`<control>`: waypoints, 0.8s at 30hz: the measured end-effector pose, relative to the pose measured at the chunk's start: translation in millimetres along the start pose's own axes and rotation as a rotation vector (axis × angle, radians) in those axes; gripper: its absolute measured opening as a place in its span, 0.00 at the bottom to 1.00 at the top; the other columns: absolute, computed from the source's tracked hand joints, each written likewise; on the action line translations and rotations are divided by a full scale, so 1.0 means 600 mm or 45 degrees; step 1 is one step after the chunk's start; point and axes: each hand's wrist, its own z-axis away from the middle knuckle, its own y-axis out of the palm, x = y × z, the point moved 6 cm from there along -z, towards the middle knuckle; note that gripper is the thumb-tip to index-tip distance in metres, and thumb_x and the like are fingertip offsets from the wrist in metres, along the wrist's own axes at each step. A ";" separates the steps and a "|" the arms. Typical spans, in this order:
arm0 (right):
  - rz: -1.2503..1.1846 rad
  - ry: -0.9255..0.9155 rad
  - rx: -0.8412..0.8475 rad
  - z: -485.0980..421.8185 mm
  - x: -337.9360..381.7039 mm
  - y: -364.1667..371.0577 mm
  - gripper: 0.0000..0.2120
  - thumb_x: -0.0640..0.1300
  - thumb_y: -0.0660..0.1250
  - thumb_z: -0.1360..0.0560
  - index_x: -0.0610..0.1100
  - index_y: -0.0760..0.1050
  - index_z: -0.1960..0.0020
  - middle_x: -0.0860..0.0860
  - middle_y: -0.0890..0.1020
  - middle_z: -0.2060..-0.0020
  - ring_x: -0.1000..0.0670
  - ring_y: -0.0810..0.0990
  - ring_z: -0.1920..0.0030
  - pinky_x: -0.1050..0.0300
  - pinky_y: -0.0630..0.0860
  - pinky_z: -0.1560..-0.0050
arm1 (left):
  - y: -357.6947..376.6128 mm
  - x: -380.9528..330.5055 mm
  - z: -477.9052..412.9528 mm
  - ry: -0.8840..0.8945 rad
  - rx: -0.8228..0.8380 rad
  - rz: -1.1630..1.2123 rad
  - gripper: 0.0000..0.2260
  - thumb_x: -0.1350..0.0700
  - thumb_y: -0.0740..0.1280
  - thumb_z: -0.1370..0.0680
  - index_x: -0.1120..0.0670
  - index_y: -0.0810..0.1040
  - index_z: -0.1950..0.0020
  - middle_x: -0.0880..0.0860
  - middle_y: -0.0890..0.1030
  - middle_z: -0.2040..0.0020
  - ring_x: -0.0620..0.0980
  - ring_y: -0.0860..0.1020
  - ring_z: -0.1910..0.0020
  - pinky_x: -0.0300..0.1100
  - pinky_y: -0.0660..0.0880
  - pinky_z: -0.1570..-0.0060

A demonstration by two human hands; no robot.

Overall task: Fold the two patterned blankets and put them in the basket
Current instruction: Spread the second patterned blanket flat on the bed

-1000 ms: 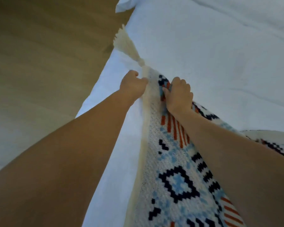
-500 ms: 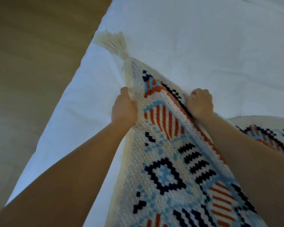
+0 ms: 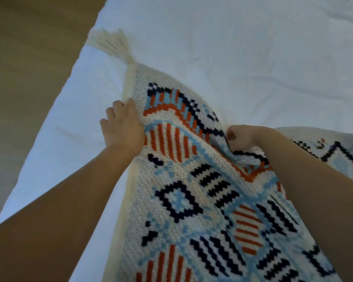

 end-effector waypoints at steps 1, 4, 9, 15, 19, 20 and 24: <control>0.040 -0.013 -0.037 -0.002 0.001 0.003 0.14 0.37 0.66 0.32 0.44 0.63 0.72 0.49 0.68 0.75 0.50 0.68 0.72 0.58 0.67 0.67 | -0.001 -0.014 0.004 0.079 -0.041 -0.025 0.25 0.56 0.60 0.25 0.55 0.58 0.29 0.62 0.62 0.32 0.62 0.63 0.35 0.57 0.64 0.41; 0.087 -0.019 -0.076 -0.004 0.004 0.010 0.15 0.38 0.66 0.31 0.43 0.64 0.73 0.49 0.69 0.74 0.50 0.69 0.72 0.59 0.67 0.69 | 0.016 -0.055 0.018 0.250 -0.006 -0.071 0.23 0.49 0.56 0.22 0.53 0.60 0.28 0.59 0.59 0.27 0.61 0.55 0.27 0.59 0.51 0.30; 0.069 -0.069 -0.056 -0.003 0.012 0.025 0.15 0.37 0.61 0.28 0.41 0.64 0.72 0.47 0.68 0.73 0.49 0.67 0.71 0.57 0.65 0.68 | 0.057 -0.072 0.031 0.233 0.129 -0.014 0.23 0.47 0.50 0.19 0.51 0.55 0.25 0.57 0.54 0.23 0.57 0.50 0.25 0.54 0.47 0.27; -0.261 0.032 -0.625 0.012 -0.052 -0.069 0.10 0.37 0.61 0.25 0.40 0.68 0.66 0.43 0.74 0.65 0.44 0.73 0.58 0.56 0.67 0.63 | 0.070 -0.060 0.033 0.251 0.131 -0.041 0.27 0.42 0.45 0.20 0.51 0.47 0.23 0.57 0.48 0.22 0.56 0.45 0.24 0.56 0.44 0.27; -0.636 0.409 -1.428 0.048 -0.154 -0.162 0.12 0.39 0.56 0.23 0.44 0.61 0.65 0.46 0.71 0.65 0.43 0.71 0.58 0.53 0.65 0.65 | 0.095 -0.058 0.032 0.263 0.174 -0.172 0.35 0.33 0.37 0.26 0.50 0.36 0.24 0.58 0.40 0.23 0.57 0.39 0.24 0.56 0.39 0.28; -0.675 0.402 -1.396 0.037 -0.151 -0.160 0.14 0.40 0.55 0.22 0.45 0.59 0.66 0.49 0.66 0.68 0.46 0.69 0.59 0.55 0.61 0.67 | 0.103 -0.057 0.031 0.252 0.187 -0.215 0.37 0.31 0.34 0.29 0.50 0.34 0.25 0.58 0.38 0.23 0.57 0.38 0.25 0.56 0.38 0.29; -0.634 0.146 -0.947 -0.040 -0.072 -0.056 0.17 0.50 0.52 0.19 0.41 0.62 0.35 0.40 0.70 0.38 0.42 0.70 0.37 0.51 0.71 0.41 | 0.122 -0.054 0.022 0.207 0.223 -0.291 0.39 0.30 0.31 0.32 0.50 0.31 0.26 0.60 0.36 0.24 0.59 0.36 0.25 0.57 0.37 0.29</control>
